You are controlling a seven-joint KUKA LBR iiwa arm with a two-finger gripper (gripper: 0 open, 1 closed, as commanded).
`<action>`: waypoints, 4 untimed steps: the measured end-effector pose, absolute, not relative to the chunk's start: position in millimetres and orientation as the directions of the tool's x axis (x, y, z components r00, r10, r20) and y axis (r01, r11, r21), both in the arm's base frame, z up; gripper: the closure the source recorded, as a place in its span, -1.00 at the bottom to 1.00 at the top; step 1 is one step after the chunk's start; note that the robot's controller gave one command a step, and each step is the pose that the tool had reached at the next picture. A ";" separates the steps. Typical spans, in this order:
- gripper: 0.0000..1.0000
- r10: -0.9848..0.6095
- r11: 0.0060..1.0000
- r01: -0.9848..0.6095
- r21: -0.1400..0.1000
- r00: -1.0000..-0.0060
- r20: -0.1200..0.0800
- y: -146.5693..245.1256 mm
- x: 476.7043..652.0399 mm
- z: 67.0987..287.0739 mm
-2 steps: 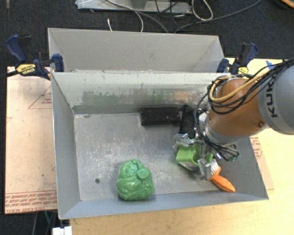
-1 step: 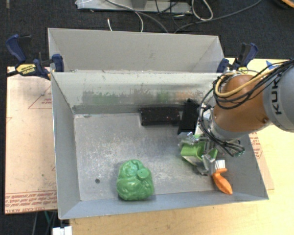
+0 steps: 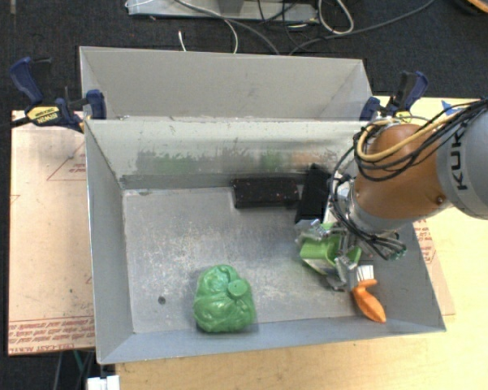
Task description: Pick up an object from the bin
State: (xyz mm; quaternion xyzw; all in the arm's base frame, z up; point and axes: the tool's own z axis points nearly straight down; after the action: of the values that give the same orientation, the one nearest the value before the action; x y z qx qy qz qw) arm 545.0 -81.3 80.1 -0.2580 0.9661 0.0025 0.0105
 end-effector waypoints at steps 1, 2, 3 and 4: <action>1.00 -0.458 0.889 -0.458 0.006 -0.889 -0.015 -94.3 561.9 140.5; 1.00 -0.491 0.869 -0.492 0.055 -0.871 -0.020 -105.2 563.1 88.7; 1.00 -0.491 0.869 -0.492 0.052 -0.871 -0.022 -106.0 563.7 89.2; 1.00 -0.486 0.874 -0.486 0.011 -0.874 -0.015 -118.4 560.7 99.1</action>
Offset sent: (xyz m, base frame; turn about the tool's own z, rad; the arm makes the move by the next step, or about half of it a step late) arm 0.0121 -0.0534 -0.0044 0.0177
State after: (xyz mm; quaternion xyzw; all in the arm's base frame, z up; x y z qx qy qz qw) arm 560.7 -118.4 99.1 -0.2510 0.9679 0.0072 0.0061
